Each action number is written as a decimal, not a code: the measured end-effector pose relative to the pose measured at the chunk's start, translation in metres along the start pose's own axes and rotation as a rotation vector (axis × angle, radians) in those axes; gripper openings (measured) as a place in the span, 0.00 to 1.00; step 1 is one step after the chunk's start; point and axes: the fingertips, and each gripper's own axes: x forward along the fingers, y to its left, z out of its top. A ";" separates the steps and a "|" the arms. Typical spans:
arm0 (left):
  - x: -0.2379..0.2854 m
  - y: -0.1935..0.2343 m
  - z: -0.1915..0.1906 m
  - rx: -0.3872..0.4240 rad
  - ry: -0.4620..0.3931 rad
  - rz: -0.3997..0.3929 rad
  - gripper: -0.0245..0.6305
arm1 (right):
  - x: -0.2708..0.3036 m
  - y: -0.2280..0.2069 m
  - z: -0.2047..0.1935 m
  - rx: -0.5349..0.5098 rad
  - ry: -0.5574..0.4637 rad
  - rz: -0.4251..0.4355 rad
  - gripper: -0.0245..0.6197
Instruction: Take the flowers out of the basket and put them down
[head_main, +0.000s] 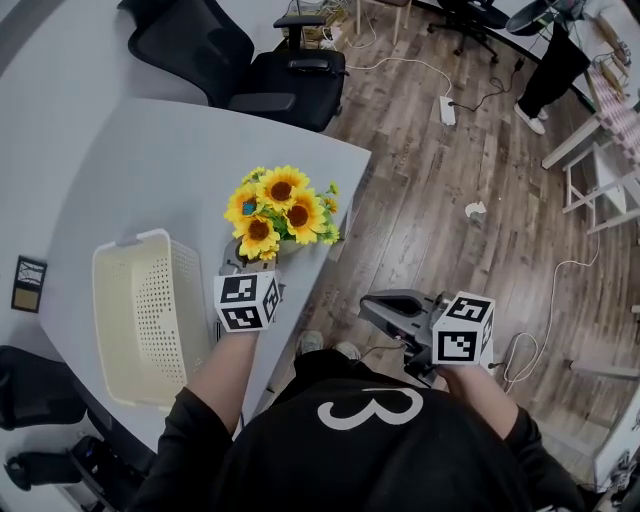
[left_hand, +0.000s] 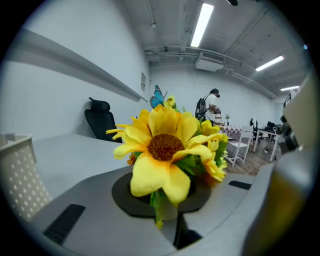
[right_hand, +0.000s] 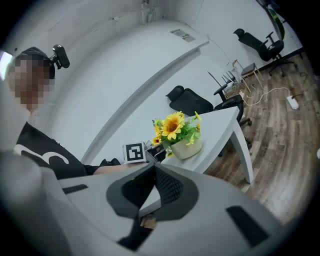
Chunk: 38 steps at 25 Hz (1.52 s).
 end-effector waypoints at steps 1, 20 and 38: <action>0.001 0.000 -0.003 -0.011 0.003 0.000 0.12 | -0.001 -0.001 0.000 0.002 -0.001 -0.001 0.05; -0.006 -0.007 -0.004 -0.055 -0.020 -0.058 0.46 | 0.003 0.004 0.000 -0.014 0.026 0.029 0.05; -0.104 -0.038 0.019 -0.140 -0.075 -0.264 0.55 | 0.029 0.076 0.017 -0.141 0.011 0.078 0.05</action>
